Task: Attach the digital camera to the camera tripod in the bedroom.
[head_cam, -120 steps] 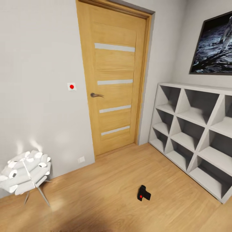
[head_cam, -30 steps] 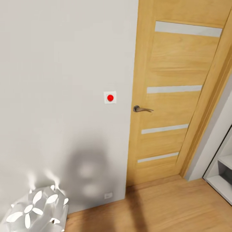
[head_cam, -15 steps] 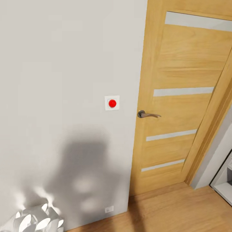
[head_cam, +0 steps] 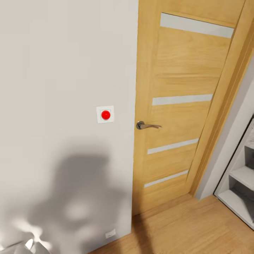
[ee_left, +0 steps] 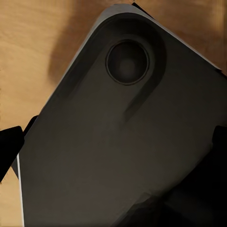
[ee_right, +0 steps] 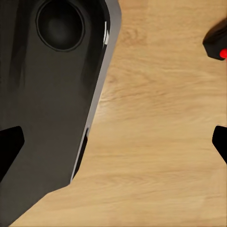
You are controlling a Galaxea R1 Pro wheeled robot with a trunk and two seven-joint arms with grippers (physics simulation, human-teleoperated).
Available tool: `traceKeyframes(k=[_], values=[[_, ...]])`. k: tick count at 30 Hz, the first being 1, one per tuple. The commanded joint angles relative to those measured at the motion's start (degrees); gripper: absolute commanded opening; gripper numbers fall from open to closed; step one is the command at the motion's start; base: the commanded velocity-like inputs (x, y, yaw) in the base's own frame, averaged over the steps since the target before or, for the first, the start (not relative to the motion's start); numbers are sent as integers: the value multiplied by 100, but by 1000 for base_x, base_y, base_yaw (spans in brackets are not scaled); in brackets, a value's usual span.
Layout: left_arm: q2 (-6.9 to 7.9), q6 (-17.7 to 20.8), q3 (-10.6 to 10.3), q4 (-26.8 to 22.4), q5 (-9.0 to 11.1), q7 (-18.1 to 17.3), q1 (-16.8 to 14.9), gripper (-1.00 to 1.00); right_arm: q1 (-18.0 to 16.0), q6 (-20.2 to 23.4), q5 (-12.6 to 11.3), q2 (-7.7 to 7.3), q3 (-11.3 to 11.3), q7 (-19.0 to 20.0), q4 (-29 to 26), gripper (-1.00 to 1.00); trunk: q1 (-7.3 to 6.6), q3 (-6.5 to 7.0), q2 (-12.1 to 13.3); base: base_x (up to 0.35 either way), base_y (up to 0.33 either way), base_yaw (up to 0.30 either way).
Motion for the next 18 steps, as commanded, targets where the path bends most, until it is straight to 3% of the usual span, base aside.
traceKeyframes(k=[1, 18], values=[[-2, -11, 7, -7, -1, 21, 1, 100, -4, -22, 43, -1, -27, -10, 8, 100, 0, -5, -2, 6, 0, -247], [-1, -27, 10, -7, 10, 24, 1, 100, -4, -23, 38, -1, -27, -10, 8, 100, 0, -5, -2, 1, 0, -251]])
